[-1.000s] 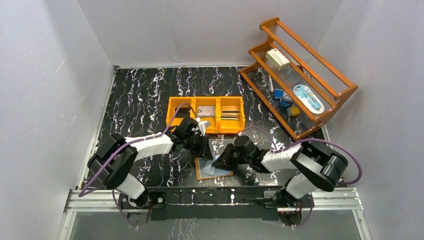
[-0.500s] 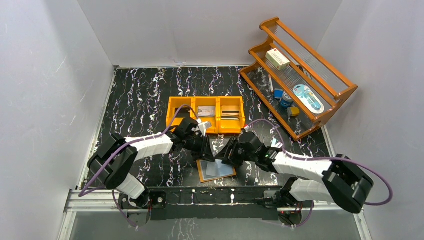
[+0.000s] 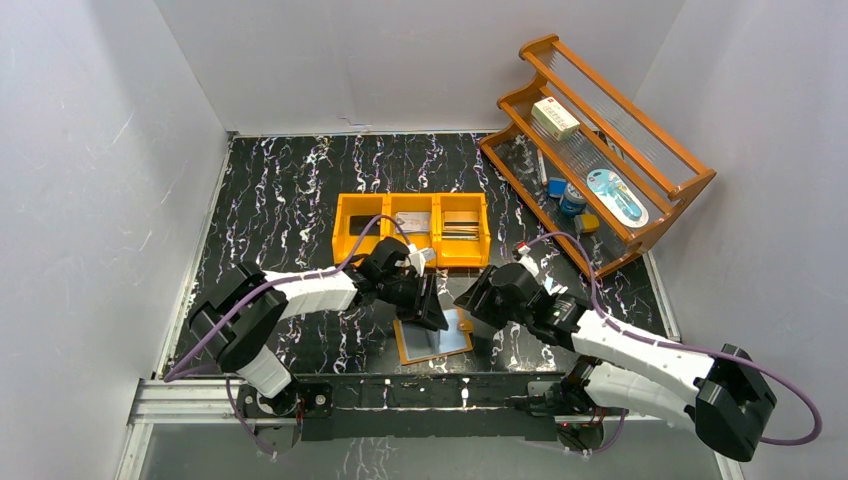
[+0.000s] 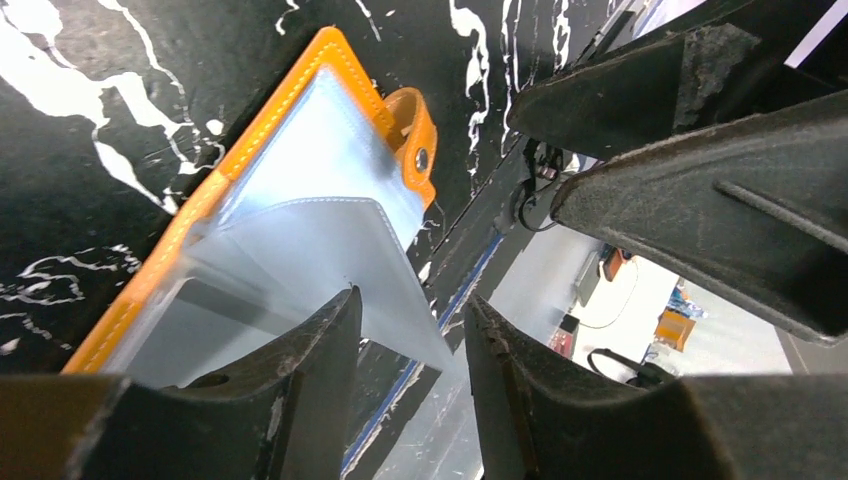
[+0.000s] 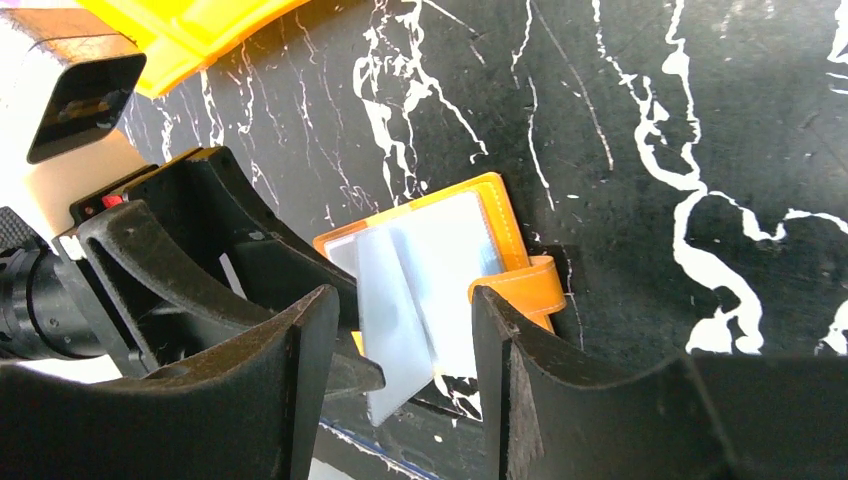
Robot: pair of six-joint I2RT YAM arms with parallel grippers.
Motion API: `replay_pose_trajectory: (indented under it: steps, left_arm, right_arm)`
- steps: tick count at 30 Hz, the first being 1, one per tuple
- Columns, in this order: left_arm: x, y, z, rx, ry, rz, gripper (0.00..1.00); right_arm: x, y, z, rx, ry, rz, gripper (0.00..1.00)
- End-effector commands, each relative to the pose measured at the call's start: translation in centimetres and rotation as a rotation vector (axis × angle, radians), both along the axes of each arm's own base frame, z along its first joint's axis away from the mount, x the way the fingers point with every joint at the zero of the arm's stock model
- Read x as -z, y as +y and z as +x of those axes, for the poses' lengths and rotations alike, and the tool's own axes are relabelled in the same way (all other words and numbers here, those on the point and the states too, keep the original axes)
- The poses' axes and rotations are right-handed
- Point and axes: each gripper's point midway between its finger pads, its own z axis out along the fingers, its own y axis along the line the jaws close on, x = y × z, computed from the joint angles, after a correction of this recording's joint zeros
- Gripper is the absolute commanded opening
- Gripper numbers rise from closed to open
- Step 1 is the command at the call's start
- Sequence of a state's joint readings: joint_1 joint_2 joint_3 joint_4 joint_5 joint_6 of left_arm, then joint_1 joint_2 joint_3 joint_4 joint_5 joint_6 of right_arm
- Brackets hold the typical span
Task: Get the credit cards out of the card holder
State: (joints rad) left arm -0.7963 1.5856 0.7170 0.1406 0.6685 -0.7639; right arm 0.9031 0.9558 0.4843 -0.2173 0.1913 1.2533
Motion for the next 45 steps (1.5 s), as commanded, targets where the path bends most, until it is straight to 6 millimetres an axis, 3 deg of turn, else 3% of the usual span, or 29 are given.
replay_pose_trajectory:
  steps: [1, 8, 13, 22, 27, 30, 32, 36, 40, 45]
  left_arm:
    - [-1.0, -1.5, 0.2, -0.017, 0.013, -0.047, 0.43]
    - [0.9, -2.6, 0.0, -0.060, 0.040, 0.000, 0.52]
    - [3.1, -1.3, 0.5, -0.120, 0.020, 0.128, 0.56]
    - [-2.3, 1.4, 3.5, -0.214, -0.235, 0.204, 0.65]
    - [-2.9, 5.8, 4.8, -0.348, -0.329, 0.358, 0.70]
    - [-2.2, 10.4, 5.6, -0.483, -0.333, 0.509, 0.75]
    - [-1.4, 13.9, 5.9, -0.572, -0.262, 0.568, 0.79]
    - [-0.8, 18.5, 6.0, -0.711, -0.144, 0.565, 0.82]
    - [-2.2, 21.4, 6.6, -0.824, -0.190, 0.589, 0.84]
    - [-3.3, 23.8, 6.4, -0.942, -0.227, 0.635, 0.85]
  right_arm:
    - [-0.6, -1.1, 0.7, 0.068, -0.026, -0.010, 0.60]
    - [-0.5, -1.2, 0.5, 0.077, -0.023, 0.007, 0.61]
    - [-0.5, -1.0, 0.2, 0.060, -0.013, 0.017, 0.61]
    - [-1.0, -0.1, 0.0, 0.020, -0.022, 0.058, 0.63]
    - [-2.0, 1.1, 0.1, -0.064, -0.062, 0.058, 0.62]
    - [-1.9, 1.7, 0.2, -0.112, -0.050, -0.010, 0.61]
    - [-1.8, 2.4, 0.3, -0.147, -0.060, -0.069, 0.63]
    - [-1.3, 4.1, -0.1, -0.230, -0.081, -0.251, 0.64]
    - [-1.0, 6.6, -1.2, -0.303, -0.119, -0.404, 0.70]
    - [0.9, 8.8, -2.6, -0.394, -0.120, -0.535, 0.76]
